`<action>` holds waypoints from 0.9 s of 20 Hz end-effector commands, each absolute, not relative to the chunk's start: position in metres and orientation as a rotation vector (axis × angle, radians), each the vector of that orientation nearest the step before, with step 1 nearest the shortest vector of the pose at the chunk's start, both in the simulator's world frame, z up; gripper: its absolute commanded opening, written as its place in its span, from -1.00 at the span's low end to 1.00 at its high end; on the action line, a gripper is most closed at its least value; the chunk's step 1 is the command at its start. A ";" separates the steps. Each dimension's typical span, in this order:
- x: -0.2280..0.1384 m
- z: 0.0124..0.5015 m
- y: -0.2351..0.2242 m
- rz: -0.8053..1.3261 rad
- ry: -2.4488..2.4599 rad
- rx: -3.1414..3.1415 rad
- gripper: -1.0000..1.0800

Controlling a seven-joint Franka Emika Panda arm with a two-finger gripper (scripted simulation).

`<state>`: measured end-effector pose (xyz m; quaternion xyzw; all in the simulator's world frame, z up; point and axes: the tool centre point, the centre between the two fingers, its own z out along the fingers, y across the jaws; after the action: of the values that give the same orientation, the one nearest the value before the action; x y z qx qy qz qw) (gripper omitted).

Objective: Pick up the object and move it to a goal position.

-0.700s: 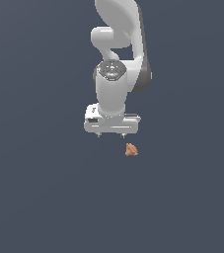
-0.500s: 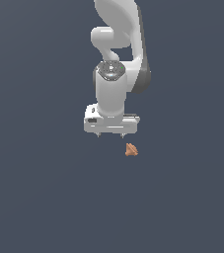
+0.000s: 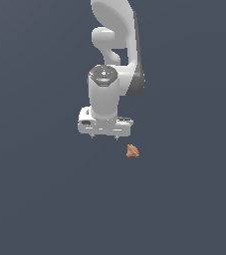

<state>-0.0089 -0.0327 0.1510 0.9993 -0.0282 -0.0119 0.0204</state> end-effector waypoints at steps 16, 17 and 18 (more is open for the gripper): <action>-0.004 0.108 0.045 -0.021 0.488 3.080 0.92; -0.005 0.105 0.053 -0.018 0.539 3.074 0.92; -0.005 0.101 0.059 -0.016 0.587 3.067 0.92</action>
<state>-0.0045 0.0485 0.1067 0.9865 0.1630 -0.0065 0.0112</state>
